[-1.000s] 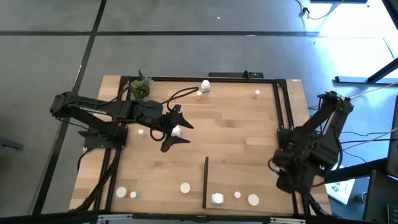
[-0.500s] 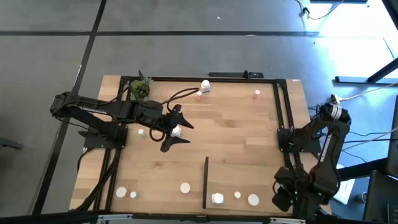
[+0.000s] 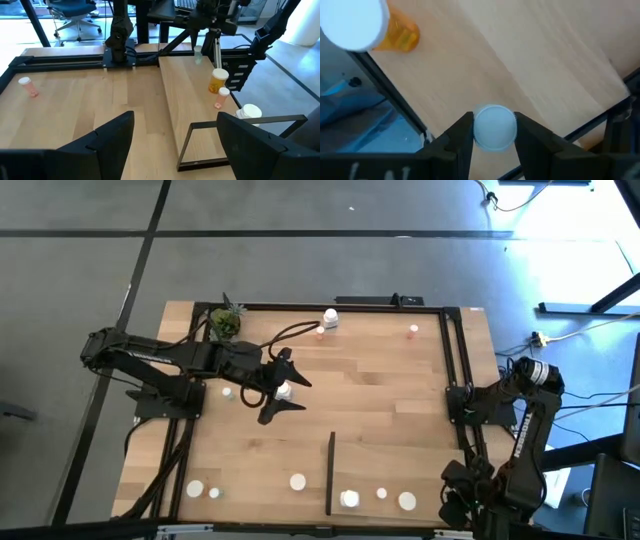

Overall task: Pick and place medicine bottles onto shelf by color
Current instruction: Put the top right blue pill bottle on the shelf

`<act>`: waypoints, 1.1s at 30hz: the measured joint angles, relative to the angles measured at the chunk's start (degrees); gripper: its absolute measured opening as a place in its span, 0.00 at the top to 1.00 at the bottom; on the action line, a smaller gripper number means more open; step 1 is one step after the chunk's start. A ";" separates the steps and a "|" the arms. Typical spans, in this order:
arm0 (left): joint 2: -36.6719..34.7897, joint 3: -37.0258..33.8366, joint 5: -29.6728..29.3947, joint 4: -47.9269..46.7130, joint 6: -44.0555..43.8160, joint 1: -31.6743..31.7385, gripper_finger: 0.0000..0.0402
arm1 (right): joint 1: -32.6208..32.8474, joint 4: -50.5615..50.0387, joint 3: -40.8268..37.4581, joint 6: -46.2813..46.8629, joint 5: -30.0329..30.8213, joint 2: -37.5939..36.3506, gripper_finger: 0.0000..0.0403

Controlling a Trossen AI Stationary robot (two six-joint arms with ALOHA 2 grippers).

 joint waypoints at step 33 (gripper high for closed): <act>0.00 0.00 -0.57 0.06 0.00 0.07 0.31 | -3.08 2.94 1.12 -14.76 3.38 1.23 0.68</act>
